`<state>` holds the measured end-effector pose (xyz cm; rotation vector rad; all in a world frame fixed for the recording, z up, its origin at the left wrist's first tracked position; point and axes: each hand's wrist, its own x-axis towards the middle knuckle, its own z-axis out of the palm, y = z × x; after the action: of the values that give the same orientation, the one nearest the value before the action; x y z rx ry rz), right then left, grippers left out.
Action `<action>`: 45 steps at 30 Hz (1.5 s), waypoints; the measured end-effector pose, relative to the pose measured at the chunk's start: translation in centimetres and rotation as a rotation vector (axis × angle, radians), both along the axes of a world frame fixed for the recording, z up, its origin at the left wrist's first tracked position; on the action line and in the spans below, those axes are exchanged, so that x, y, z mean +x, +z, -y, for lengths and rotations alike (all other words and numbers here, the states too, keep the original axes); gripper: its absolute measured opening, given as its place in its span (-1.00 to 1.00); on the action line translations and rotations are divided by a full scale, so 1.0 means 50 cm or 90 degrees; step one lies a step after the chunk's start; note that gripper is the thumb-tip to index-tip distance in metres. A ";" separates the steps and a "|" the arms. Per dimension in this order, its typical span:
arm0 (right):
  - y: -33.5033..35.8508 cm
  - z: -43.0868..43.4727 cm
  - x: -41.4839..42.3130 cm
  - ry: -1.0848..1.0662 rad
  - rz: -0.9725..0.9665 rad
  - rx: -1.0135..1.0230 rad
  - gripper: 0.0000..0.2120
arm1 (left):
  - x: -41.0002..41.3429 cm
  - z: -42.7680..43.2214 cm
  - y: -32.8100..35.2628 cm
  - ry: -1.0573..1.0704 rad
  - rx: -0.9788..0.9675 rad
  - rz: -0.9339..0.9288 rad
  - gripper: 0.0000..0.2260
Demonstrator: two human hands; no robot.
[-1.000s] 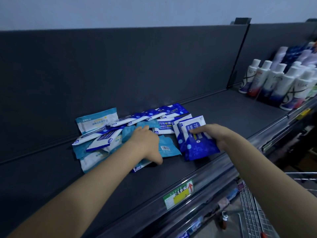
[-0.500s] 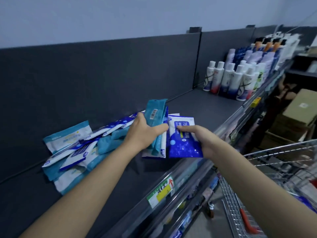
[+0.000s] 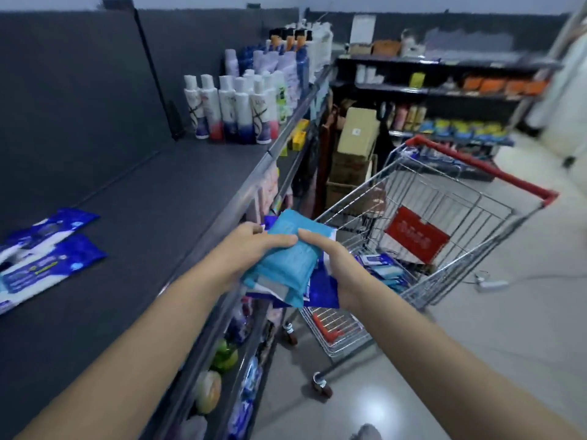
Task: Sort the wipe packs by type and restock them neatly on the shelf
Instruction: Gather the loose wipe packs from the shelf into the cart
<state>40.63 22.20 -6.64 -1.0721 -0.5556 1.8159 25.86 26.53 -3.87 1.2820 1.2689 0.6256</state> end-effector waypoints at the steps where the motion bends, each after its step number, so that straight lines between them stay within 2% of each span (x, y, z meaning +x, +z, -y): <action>1: -0.015 -0.008 0.041 -0.028 -0.005 -0.019 -0.45 | 0.041 -0.015 -0.025 0.000 -0.026 0.031 -0.37; 3: -0.050 -0.031 0.123 -0.059 -0.008 -0.054 -0.43 | 0.131 -0.042 -0.068 0.008 -0.073 0.056 -0.19; 4: -0.070 -0.047 0.165 -0.067 -0.005 -0.070 -0.44 | 0.177 -0.063 -0.094 0.011 -0.105 0.084 -0.19; 6: -0.118 -0.093 0.256 -0.090 0.013 -0.097 -0.50 | 0.274 -0.104 -0.135 -0.010 -0.198 0.125 -0.25; 9: -0.194 -0.191 0.410 -0.135 0.056 -0.100 -0.57 | 0.423 -0.192 -0.208 -0.048 -0.279 0.137 -0.54; 10: -0.217 -0.228 0.463 -0.141 0.077 -0.101 -0.60 | 0.473 -0.228 -0.239 -0.029 -0.288 0.136 -0.50; 13: -0.287 -0.336 0.612 -0.111 0.227 -0.134 -0.67 | 0.611 -0.336 -0.342 0.016 -0.279 0.112 -0.26; 15: -0.340 -0.397 0.693 -0.107 0.305 -0.166 -0.63 | 0.688 -0.397 -0.399 0.015 -0.266 0.085 -0.16; 16: -0.366 -0.425 0.728 -0.123 0.308 -0.169 -0.64 | 0.721 -0.425 -0.428 0.016 -0.256 0.075 -0.13; 18: -0.403 -0.478 0.777 -0.147 0.294 -0.151 -0.87 | 0.778 -0.474 -0.482 0.040 -0.231 0.074 -0.14; 19: -0.417 -0.504 0.796 -0.152 0.292 -0.143 -0.91 | 0.802 -0.498 -0.509 0.063 -0.215 0.077 -0.16; 21: -0.458 -0.553 0.830 -0.152 0.324 -0.144 -0.83 | 0.838 -0.533 -0.556 0.083 -0.172 0.045 -0.15; 23: -0.510 -0.591 0.861 -0.100 0.476 -0.165 -0.37 | 0.860 -0.562 -0.599 0.088 -0.144 -0.038 -0.10; 24: -0.536 -0.604 0.874 -0.051 0.573 -0.170 -0.20 | 0.867 -0.574 -0.610 0.068 -0.136 -0.103 -0.10; 25: -0.554 -0.611 0.886 0.007 0.656 -0.167 -0.13 | 0.867 -0.585 -0.628 0.036 -0.121 -0.174 -0.12; 30: -0.608 -0.619 0.913 0.246 0.829 -0.141 -0.32 | 0.836 -0.619 -0.649 -0.225 0.047 -0.534 -0.09; 33: -0.608 -0.625 0.903 0.345 0.913 -0.102 -0.29 | 0.823 -0.632 -0.637 -0.310 0.206 -0.683 -0.10; 35: -0.594 -0.633 0.888 0.373 0.956 -0.058 -0.26 | 0.815 -0.639 -0.617 -0.325 0.278 -0.741 -0.09; 39: -0.523 -0.649 0.832 0.390 1.015 0.064 -0.26 | 0.770 -0.630 -0.541 -0.306 0.324 -0.839 -0.10; 45: -0.311 -0.662 0.653 0.351 1.092 0.299 -0.33 | 0.586 -0.576 -0.349 -0.195 0.362 -0.922 -0.11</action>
<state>73.26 55.29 -22.18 -2.0410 -2.2609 0.5667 55.14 55.35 -21.32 2.5346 1.9893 -0.3574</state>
